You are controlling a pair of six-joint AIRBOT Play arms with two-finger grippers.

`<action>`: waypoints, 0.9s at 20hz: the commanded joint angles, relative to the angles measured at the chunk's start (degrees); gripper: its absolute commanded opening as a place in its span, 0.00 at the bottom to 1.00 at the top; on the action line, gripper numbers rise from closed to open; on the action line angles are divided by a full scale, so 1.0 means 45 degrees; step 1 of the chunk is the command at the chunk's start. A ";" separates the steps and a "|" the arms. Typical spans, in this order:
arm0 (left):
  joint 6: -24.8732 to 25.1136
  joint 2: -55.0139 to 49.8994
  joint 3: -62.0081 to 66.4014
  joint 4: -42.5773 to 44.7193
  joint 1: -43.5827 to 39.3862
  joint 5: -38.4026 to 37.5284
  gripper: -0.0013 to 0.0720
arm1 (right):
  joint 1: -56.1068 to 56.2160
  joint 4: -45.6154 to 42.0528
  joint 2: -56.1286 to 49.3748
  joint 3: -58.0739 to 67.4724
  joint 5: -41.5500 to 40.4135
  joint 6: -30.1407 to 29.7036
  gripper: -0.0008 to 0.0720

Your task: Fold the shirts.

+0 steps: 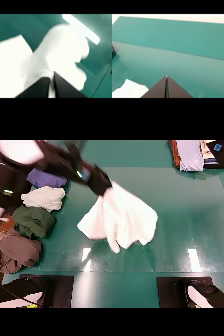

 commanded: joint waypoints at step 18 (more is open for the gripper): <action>0.0044 -0.2501 -0.5542 -0.0393 0.4969 0.1180 0.85 | -0.0005 -0.0005 0.0029 -0.0005 0.1846 0.0005 0.03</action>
